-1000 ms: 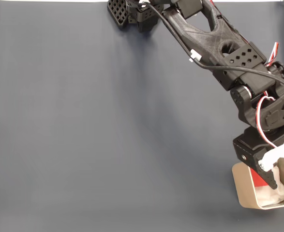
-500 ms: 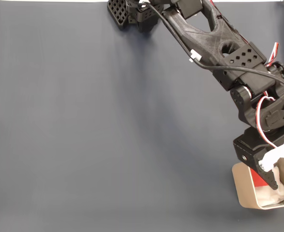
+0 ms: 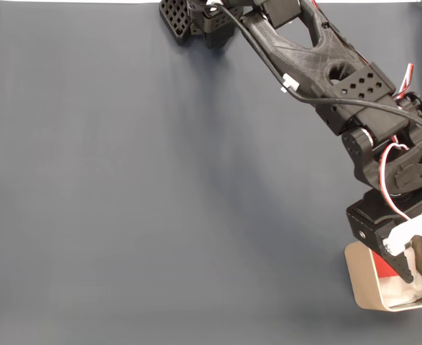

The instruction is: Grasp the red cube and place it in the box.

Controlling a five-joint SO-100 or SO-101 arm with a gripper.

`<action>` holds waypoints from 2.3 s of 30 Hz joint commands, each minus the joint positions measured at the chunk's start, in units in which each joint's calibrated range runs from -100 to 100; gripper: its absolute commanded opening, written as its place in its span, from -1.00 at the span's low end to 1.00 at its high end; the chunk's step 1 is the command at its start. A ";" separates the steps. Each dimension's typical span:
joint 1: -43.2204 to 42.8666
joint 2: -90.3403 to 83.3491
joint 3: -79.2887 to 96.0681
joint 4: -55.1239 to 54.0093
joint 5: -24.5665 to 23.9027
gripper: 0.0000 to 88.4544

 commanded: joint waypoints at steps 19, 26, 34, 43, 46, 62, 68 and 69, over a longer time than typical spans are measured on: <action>9.99 -29.40 21.90 -0.76 -0.98 -1.00; 14.46 -41.19 35.49 -0.84 -1.12 -1.00; 17.66 -56.70 56.29 -1.58 -0.83 -1.00; 20.50 -71.86 76.46 -1.74 -1.07 -1.00; 21.71 -75.24 81.66 -2.24 -0.93 -1.00; 24.34 -96.73 116.33 -5.60 0.15 -1.00; 24.62 -105.22 127.46 -5.19 0.49 -1.00; 24.69 -106.44 128.92 -5.11 0.49 -1.00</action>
